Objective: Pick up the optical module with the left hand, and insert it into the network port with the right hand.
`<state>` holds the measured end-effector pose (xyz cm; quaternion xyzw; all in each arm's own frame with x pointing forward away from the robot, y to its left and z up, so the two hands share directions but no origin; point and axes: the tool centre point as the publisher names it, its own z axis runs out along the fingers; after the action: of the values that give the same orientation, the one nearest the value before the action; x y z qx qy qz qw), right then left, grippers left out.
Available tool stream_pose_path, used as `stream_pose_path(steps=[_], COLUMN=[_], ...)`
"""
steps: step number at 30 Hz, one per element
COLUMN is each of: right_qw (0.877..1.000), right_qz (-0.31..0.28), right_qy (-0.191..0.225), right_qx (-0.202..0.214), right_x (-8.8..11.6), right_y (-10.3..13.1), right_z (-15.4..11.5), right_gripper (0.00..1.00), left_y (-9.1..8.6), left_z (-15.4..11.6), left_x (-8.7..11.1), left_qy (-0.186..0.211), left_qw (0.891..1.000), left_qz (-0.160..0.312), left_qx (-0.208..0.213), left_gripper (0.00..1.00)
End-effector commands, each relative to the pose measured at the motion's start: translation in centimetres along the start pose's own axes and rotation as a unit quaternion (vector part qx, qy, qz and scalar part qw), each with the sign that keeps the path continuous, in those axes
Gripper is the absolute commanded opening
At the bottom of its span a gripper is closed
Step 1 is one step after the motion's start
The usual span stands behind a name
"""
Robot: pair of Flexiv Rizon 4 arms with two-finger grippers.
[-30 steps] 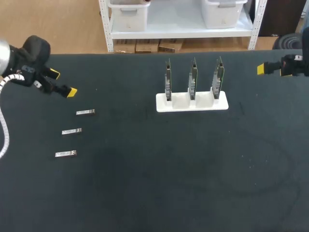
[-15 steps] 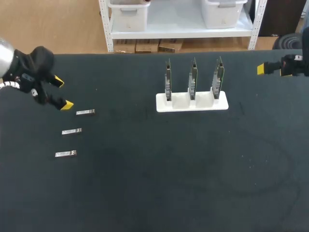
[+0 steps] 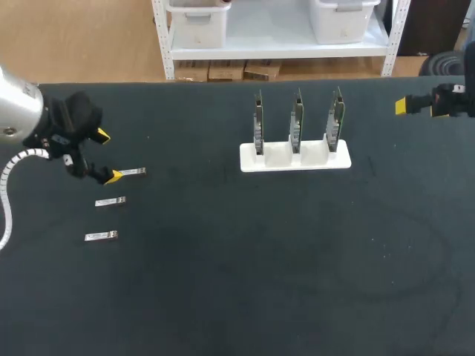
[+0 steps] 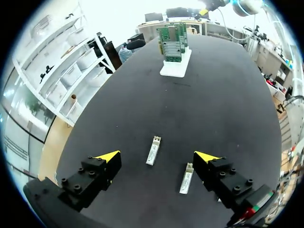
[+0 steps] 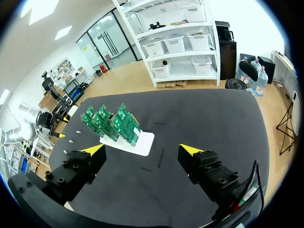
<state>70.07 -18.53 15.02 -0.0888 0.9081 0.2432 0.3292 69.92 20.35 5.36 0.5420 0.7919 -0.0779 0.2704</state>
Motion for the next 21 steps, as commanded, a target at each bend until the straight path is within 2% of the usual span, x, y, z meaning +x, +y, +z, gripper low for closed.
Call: stream_pose_path(steps=[1,15,17,19,21], right_qw=[1.0,1.0,1.0,1.0,1.0], right_qz=[0.0,0.0,0.0,0.0,0.0], right_qy=[0.0,0.0,0.0,0.0,0.0], right_qx=[0.002,0.002,0.002,0.002,0.002], right_x=[0.04,0.04,0.04,0.04,0.04], right_y=[0.12,0.12,0.12,0.12,0.12], right_z=[-0.06,-0.06,-0.06,-0.06,-0.06], right_gripper=[1.0,1.0,1.0,1.0,1.0], left_y=[0.69,0.69,0.59,0.55,0.41], left_z=[-0.37,-0.37,-0.17,-0.2,-0.15], left_x=[-1.18,-1.18,-1.13,-0.8,-0.42], left_qy=[-0.016,-0.016,0.04,0.047,0.08], left_qw=[0.997,0.997,0.998,0.998,0.996], left_qz=[-0.077,-0.077,-0.052,-0.037,-0.016], left_qx=[0.011,0.011,-0.011,-0.01,-0.026], left_gripper=[1.0,1.0,1.0,1.0,1.0])
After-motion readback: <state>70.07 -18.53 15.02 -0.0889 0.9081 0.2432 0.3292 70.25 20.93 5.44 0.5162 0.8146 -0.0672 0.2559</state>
